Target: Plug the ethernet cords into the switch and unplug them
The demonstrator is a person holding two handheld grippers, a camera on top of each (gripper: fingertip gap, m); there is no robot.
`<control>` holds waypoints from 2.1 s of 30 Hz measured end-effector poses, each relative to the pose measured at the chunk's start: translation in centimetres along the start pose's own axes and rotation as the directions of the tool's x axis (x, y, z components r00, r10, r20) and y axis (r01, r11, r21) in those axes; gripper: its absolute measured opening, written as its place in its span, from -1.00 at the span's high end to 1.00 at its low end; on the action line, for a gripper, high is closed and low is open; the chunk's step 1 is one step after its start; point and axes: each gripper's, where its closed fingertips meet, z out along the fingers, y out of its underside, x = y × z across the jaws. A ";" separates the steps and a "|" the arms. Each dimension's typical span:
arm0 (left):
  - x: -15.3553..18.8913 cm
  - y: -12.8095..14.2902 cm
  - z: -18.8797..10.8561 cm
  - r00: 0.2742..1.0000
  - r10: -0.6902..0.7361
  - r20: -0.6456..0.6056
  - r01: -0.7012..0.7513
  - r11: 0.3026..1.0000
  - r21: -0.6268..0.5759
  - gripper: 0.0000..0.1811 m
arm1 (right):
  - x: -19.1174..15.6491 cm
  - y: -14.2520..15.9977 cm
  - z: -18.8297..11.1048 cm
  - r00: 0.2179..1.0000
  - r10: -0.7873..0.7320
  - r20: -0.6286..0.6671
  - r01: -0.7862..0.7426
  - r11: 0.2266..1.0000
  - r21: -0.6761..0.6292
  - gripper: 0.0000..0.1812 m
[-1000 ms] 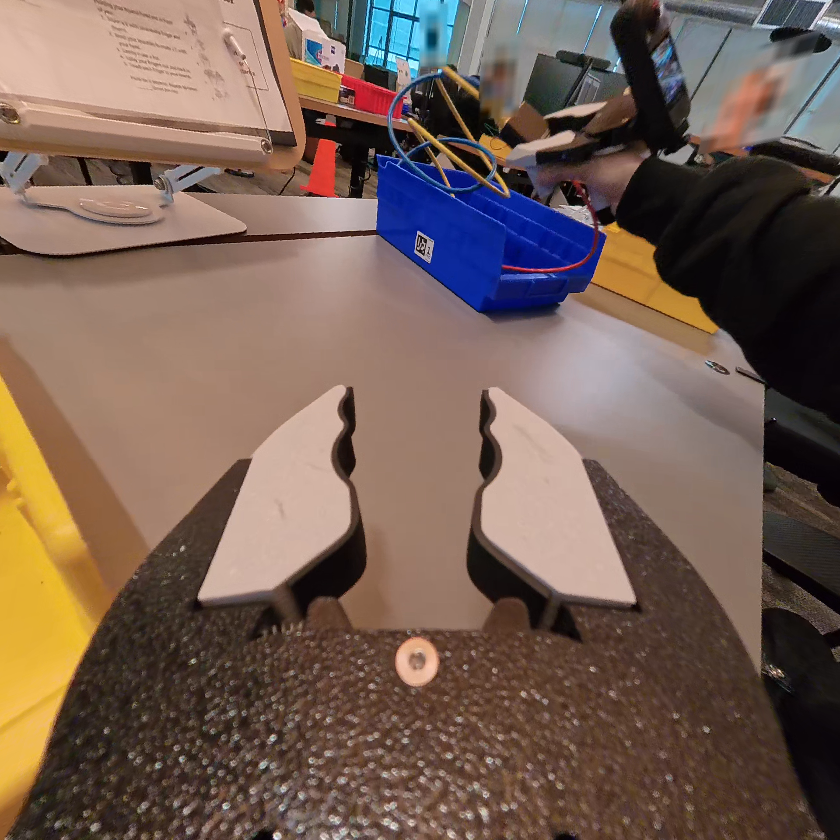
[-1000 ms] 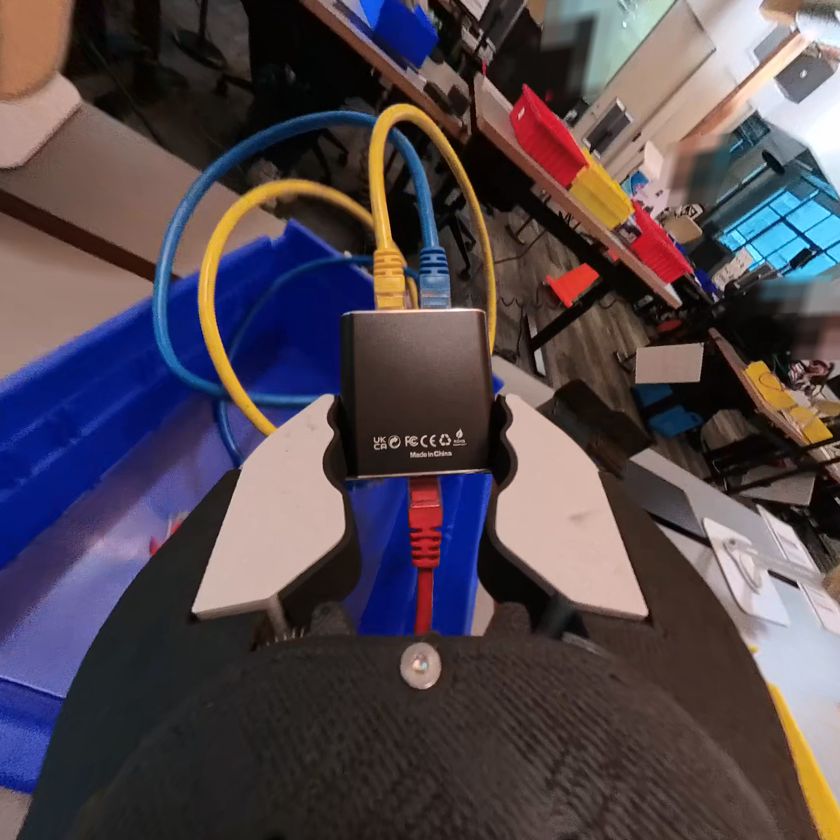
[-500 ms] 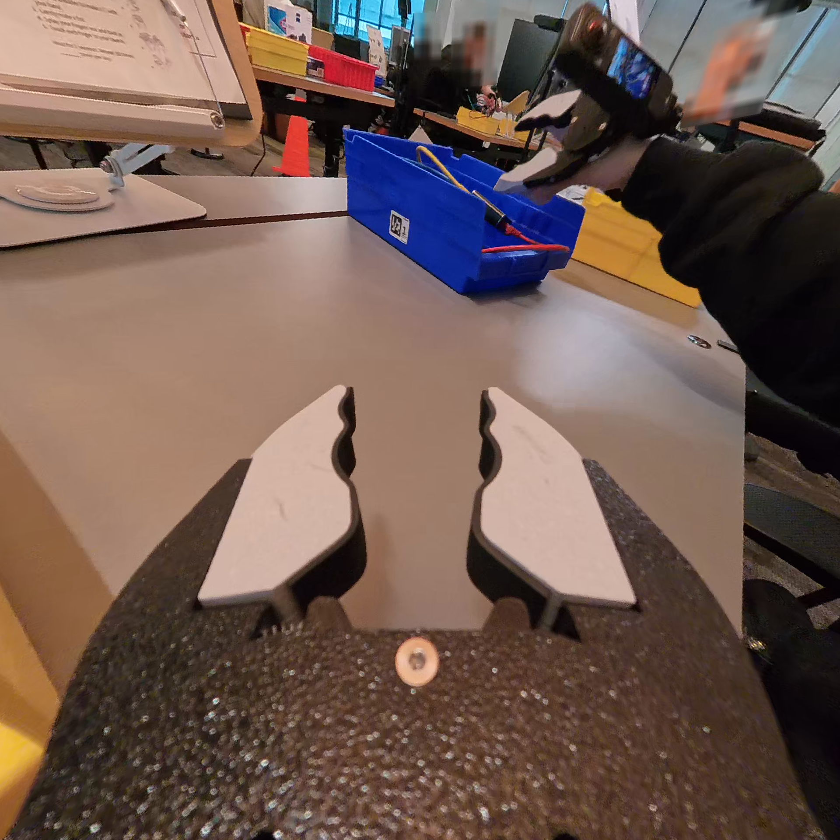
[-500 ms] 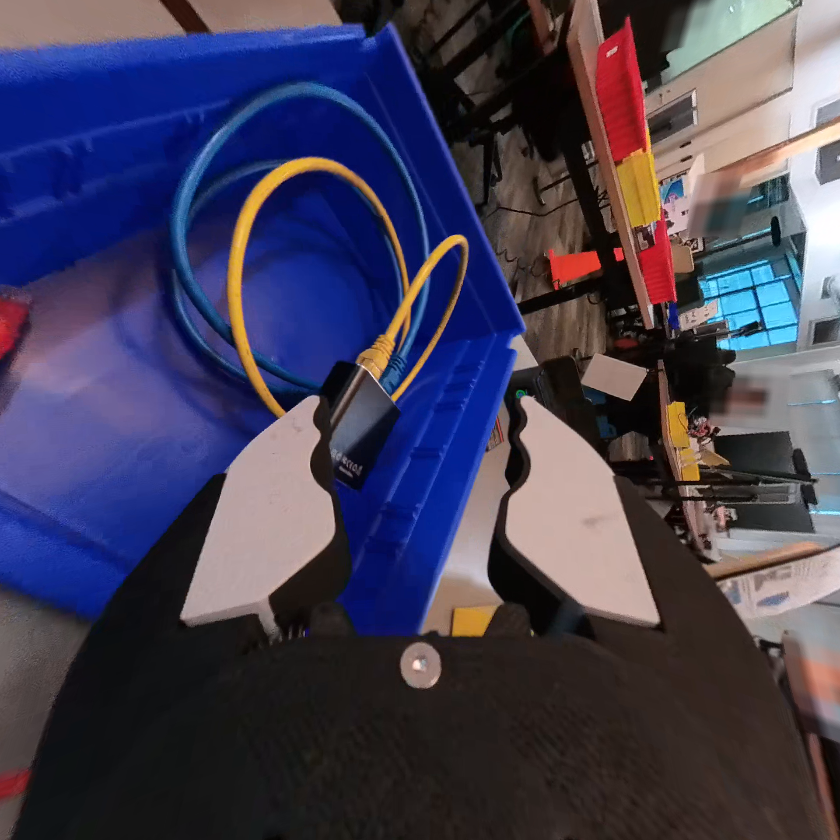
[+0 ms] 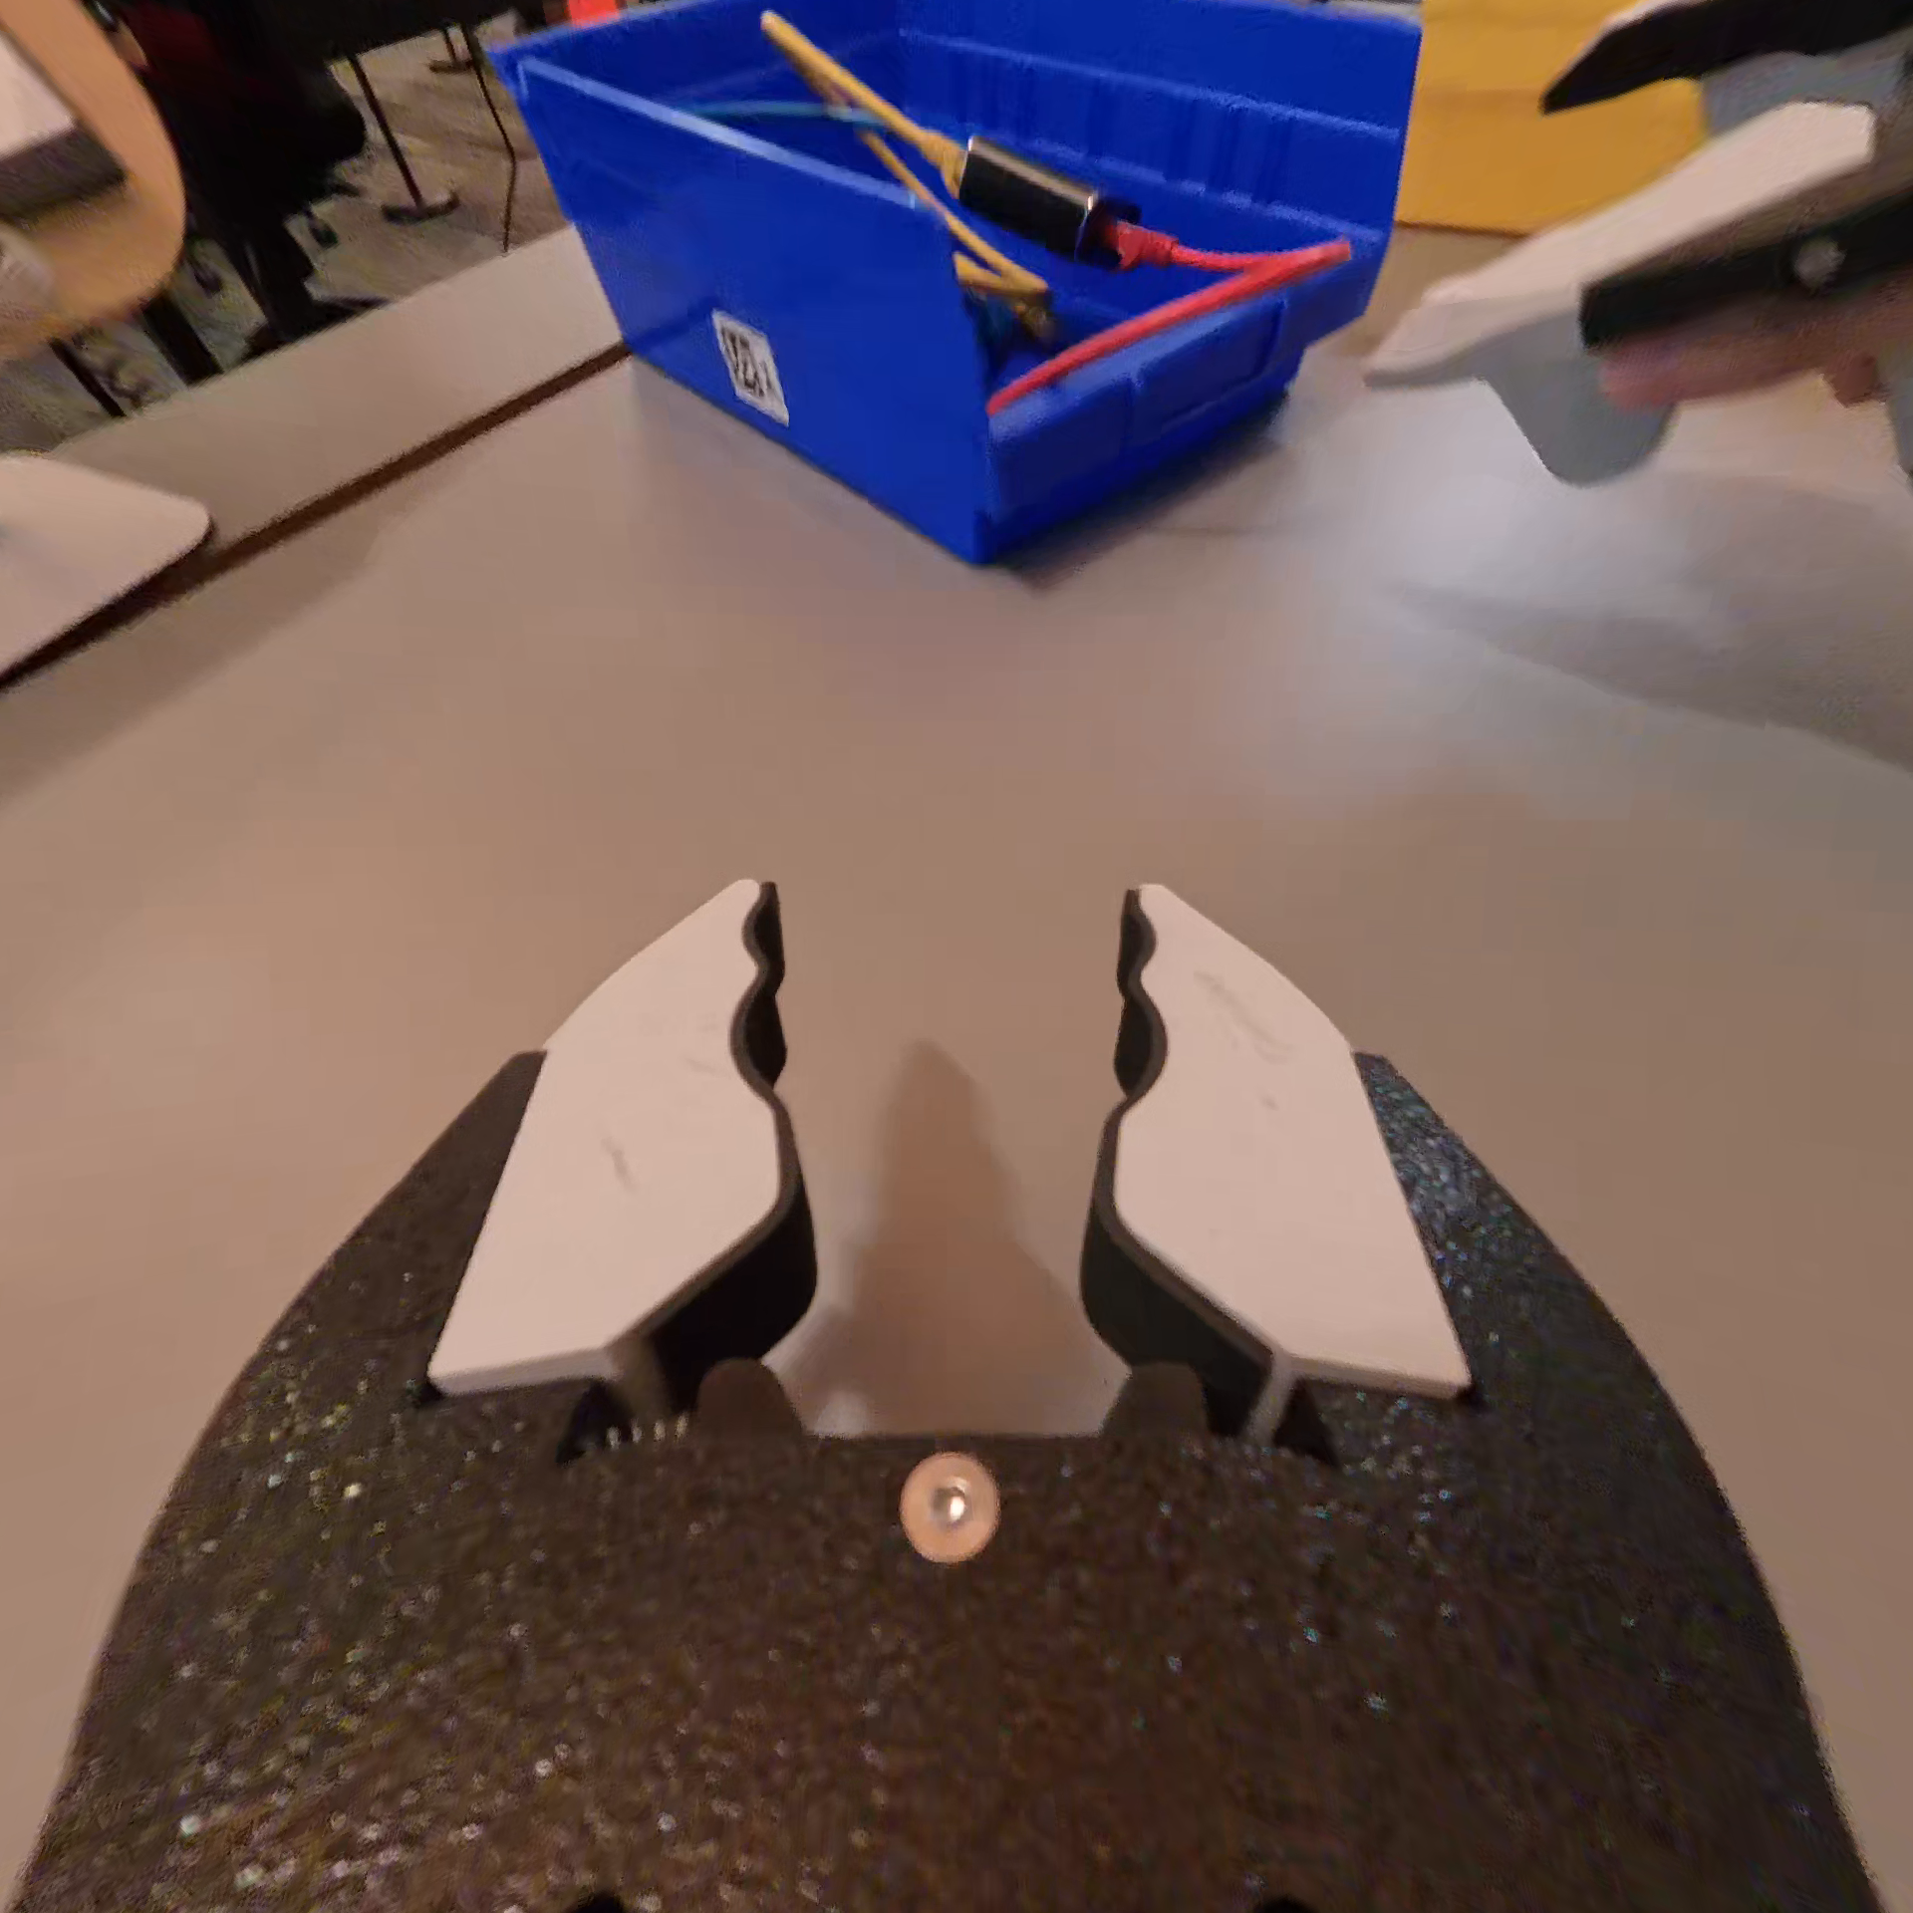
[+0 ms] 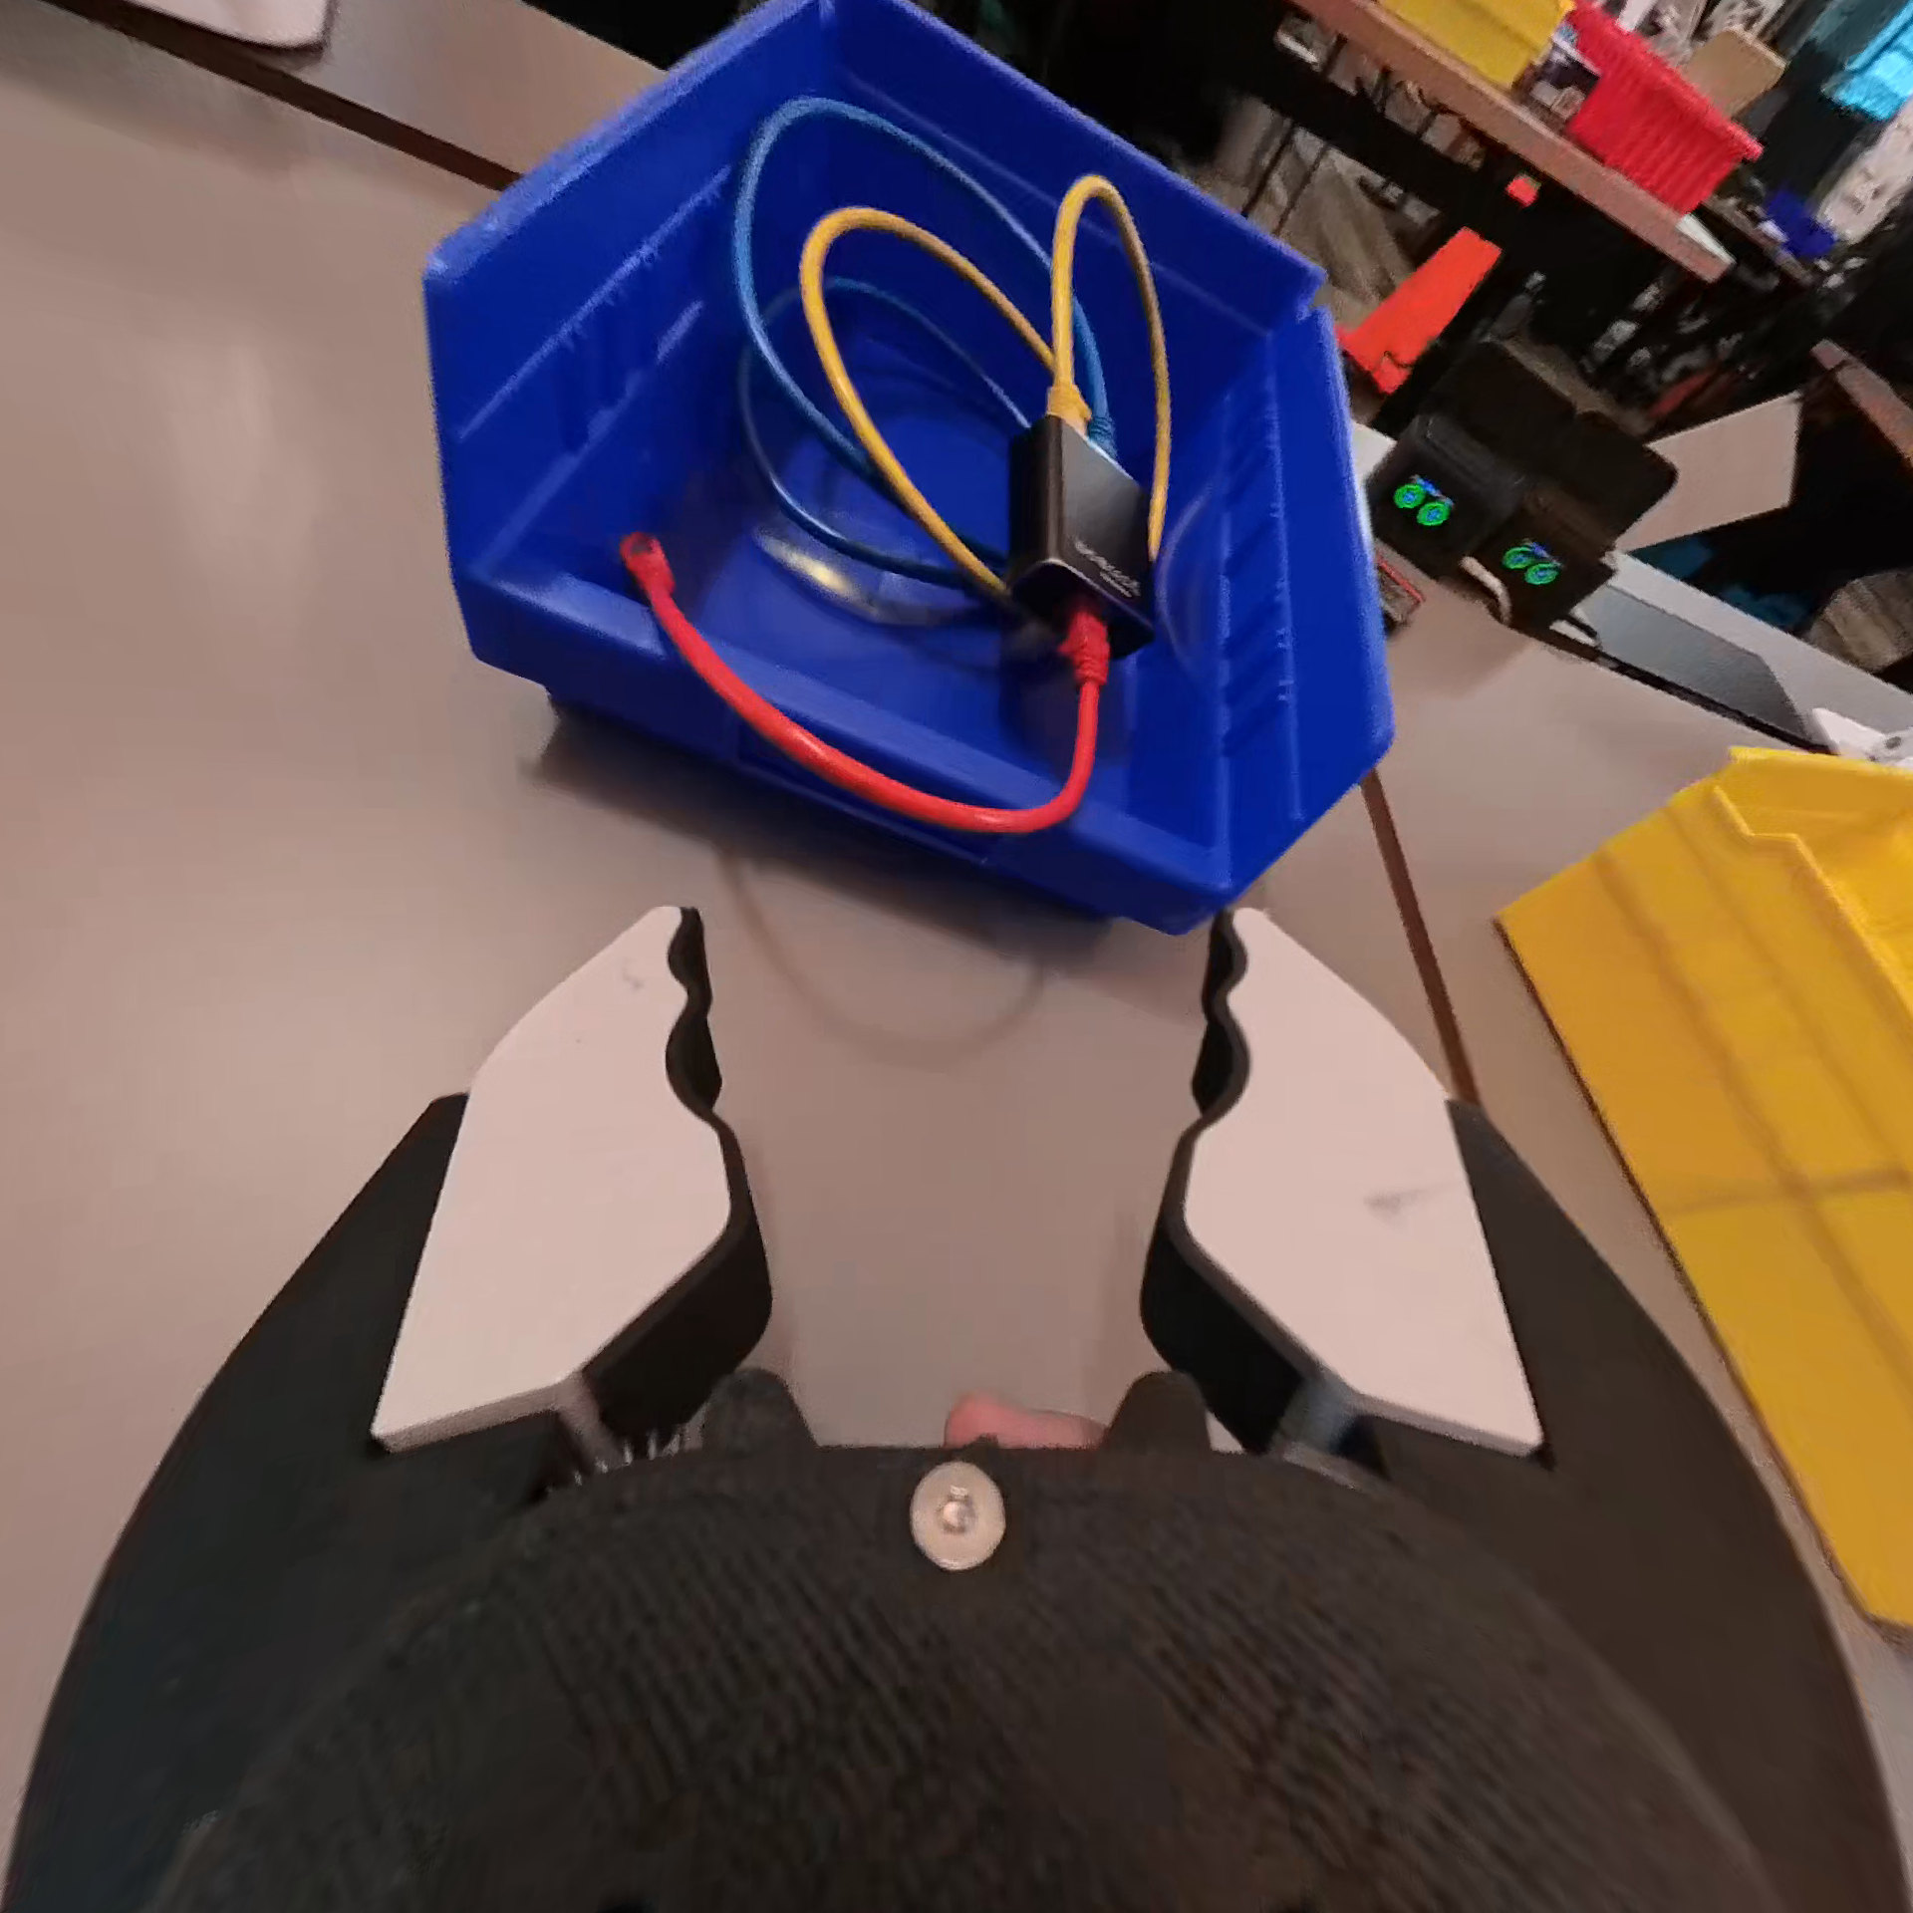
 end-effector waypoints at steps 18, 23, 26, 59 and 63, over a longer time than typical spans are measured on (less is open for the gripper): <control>-4.1 -9.9 19.6 0.964 -0.163 0.210 0.196 0.969 -0.147 0.45 | 0.5 -1.2 0.0 0.995 0.102 0.017 -0.103 0.991 0.085 -0.07; -6.8 -8.8 17.4 0.954 -0.104 0.281 0.148 0.979 -0.140 0.93 | 0.2 -1.7 -0.4 0.996 0.082 0.024 -0.083 0.992 0.089 -0.06; -8.0 -7.4 14.3 0.959 -0.088 0.269 0.121 0.987 -0.108 0.95 | -0.5 -2.7 -1.0 0.997 0.064 0.042 -0.069 0.991 0.111 -0.06; -10.2 6.3 -17.7 0.851 -0.239 0.468 0.147 0.963 0.224 0.97 | -46.1 -23.3 -2.1 0.576 0.274 0.770 0.068 0.923 -0.379 0.07; -10.2 6.3 -17.8 0.846 -0.247 0.472 0.144 0.959 0.244 0.97 | -47.9 -20.5 -2.2 0.617 0.271 0.739 0.150 0.881 -0.449 0.16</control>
